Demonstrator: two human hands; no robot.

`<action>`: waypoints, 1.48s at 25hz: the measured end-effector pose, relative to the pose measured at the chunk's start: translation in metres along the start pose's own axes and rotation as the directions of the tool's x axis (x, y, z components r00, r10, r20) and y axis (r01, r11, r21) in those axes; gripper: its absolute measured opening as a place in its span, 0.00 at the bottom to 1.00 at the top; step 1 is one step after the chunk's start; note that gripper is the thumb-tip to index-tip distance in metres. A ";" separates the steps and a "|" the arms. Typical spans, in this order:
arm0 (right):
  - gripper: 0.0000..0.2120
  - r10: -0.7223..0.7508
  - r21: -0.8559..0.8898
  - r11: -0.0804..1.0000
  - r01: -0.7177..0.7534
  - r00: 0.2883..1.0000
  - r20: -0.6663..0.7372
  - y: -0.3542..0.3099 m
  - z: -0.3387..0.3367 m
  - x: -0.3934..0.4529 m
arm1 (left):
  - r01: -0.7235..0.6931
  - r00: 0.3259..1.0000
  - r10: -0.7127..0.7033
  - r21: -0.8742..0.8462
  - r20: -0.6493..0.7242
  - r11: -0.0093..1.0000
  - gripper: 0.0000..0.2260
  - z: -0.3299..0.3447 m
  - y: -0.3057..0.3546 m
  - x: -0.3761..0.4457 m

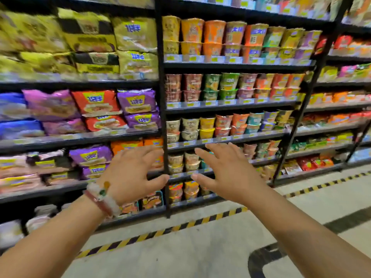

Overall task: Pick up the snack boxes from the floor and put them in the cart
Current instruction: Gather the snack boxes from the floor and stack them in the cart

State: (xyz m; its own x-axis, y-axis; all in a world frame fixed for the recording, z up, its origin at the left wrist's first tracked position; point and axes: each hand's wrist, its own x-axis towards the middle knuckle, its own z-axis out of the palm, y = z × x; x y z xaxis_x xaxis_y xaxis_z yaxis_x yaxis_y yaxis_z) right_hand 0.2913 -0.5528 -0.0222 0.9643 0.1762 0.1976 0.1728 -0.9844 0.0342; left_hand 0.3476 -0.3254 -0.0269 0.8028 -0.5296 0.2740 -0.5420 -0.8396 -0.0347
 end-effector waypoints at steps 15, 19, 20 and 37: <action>0.35 -0.707 0.214 0.666 0.714 0.697 -0.124 -0.412 0.024 0.183 | 0.633 0.772 -0.628 0.200 -0.092 0.748 0.43 -0.078 -0.318 -0.281; 0.32 -0.816 0.212 0.538 0.816 0.567 -0.112 -0.492 0.033 0.222 | 0.733 0.675 -0.725 0.232 -0.139 0.639 0.42 -0.080 -0.373 -0.326; 0.31 -0.836 0.208 0.506 0.837 0.535 -0.119 -0.509 0.037 0.234 | 0.752 0.653 -0.741 0.244 -0.157 0.612 0.41 -0.078 -0.387 -0.334; 0.29 -0.978 0.273 0.086 0.958 0.134 -0.161 -0.843 0.079 0.440 | 0.947 0.274 -0.921 0.244 -0.277 0.208 0.48 -0.085 -0.651 -0.432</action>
State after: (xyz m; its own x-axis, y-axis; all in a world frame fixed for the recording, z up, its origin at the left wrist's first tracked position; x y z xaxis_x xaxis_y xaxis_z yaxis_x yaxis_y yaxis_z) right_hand 0.5859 0.3548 -0.0414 -0.0722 0.9859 0.1511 0.9936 0.0842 -0.0748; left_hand 0.3326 0.4599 -0.0412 0.6505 0.6617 0.3728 0.7081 -0.7059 0.0175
